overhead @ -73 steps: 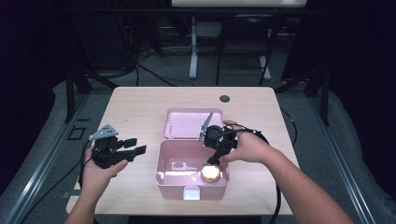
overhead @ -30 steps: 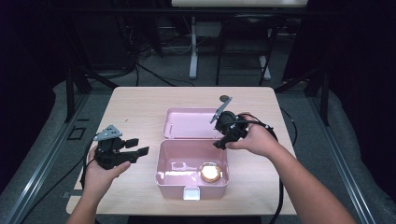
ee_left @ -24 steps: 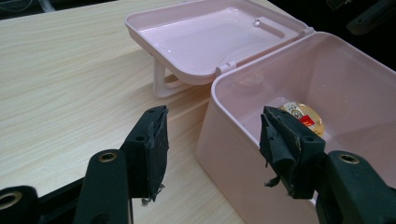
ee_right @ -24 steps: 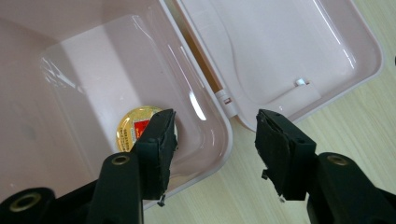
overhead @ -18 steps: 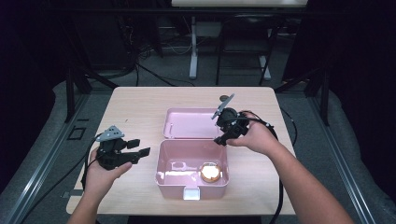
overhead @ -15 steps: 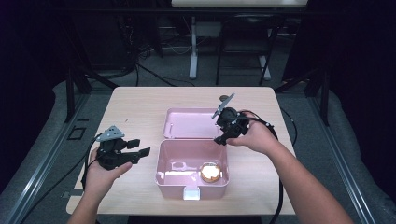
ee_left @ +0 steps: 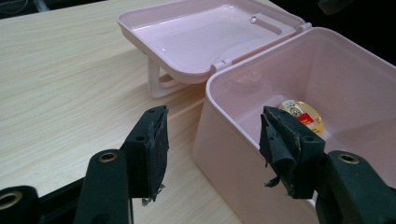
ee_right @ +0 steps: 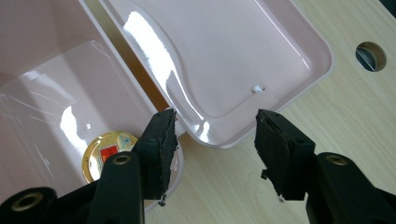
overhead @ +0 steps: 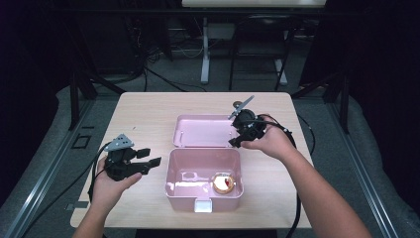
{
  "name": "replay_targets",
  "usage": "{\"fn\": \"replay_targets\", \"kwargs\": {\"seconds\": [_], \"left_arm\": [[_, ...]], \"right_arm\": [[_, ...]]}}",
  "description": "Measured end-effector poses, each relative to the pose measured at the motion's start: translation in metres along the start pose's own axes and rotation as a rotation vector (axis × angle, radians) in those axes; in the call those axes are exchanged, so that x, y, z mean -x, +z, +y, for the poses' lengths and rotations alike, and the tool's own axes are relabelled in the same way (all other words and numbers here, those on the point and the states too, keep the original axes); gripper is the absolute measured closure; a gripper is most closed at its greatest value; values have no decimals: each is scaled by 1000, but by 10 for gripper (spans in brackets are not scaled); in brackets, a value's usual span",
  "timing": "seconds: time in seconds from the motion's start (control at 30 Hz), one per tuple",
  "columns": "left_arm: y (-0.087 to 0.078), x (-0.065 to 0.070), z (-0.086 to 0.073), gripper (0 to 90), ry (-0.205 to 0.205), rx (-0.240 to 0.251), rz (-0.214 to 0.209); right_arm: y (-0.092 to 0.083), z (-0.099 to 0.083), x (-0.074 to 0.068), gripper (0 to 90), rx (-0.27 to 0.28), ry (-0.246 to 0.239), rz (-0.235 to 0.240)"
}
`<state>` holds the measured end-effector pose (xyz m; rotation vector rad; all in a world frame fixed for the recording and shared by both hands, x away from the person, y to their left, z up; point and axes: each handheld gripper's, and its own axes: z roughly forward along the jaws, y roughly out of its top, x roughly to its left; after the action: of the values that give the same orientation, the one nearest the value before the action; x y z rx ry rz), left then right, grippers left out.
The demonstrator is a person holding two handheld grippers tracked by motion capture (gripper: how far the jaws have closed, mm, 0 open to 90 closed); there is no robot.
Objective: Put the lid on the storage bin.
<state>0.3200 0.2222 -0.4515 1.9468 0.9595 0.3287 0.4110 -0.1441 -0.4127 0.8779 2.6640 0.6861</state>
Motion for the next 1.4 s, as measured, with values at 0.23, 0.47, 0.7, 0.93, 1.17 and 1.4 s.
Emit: {"fn": "replay_targets", "kwargs": {"seconds": [0.23,0.47,0.7,0.93,1.17,1.4], "left_arm": [[2,2,0,413,9,9,-5],[5,4,-1,407,9,23,-24],[9,6,-3,409,10,-6,-3],[12,6,-5,465,-7,-28,-18],[14,8,-6,546,-38,-30,-44],[17,12,-6,632,-29,-44,-54]], "right_arm": [[4,1,3,481,-5,12,-20],[7,2,5,517,25,57,-40],[13,4,8,538,42,107,-41],[18,6,11,546,54,139,-53],[21,8,14,558,69,173,-71],[24,10,16,560,72,188,-75]]}}
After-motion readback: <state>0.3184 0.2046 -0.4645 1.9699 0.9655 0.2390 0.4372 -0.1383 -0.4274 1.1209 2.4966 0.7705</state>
